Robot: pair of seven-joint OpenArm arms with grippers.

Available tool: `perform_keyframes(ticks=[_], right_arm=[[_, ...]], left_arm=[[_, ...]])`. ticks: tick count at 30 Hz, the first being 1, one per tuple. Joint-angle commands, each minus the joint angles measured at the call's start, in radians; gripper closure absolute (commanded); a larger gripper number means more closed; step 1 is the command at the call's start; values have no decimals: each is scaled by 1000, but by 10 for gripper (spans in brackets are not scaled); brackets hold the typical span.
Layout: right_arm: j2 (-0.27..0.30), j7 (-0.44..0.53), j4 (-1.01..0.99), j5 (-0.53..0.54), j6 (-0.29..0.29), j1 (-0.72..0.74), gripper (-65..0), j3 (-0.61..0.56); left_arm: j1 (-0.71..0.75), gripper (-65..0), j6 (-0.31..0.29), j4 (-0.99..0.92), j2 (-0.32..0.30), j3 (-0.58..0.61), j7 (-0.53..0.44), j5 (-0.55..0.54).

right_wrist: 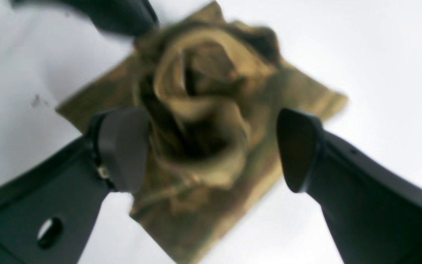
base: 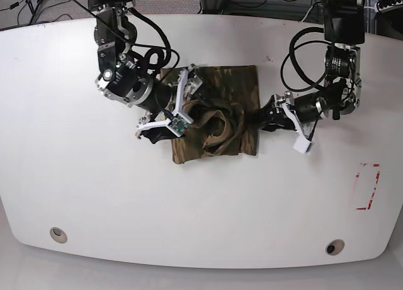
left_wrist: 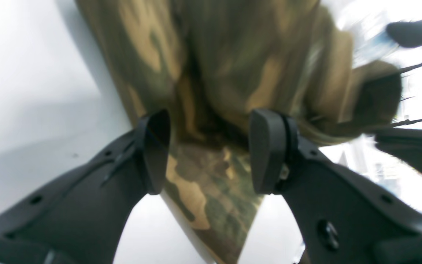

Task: Fold the T-shirt properly
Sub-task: 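Fold the held end with the right gripper over onto the left-folded half, then press the folded bundle with the right gripper while the left gripper withdraws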

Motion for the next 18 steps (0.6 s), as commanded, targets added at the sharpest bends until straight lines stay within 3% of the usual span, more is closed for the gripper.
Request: perform_keyframes(ticks=[1, 5, 12, 18], right_arm=[[3, 13, 20, 95, 20, 6, -517, 47], [6, -7, 18, 181, 21, -17, -517, 90], [-17, -8, -5, 249, 21, -52, -517, 87], [-57, -8, -35, 247, 20, -55, -517, -17]], left_arm=[[-18, -326, -8, 37, -63, -4, -17, -80], [-15, -326, -8, 61, -118, -25, -17, -128], [38, -326, -8, 101, -173, -191, -11, -142], [51, -326, -8, 112, -215, -294, 29, -142]])
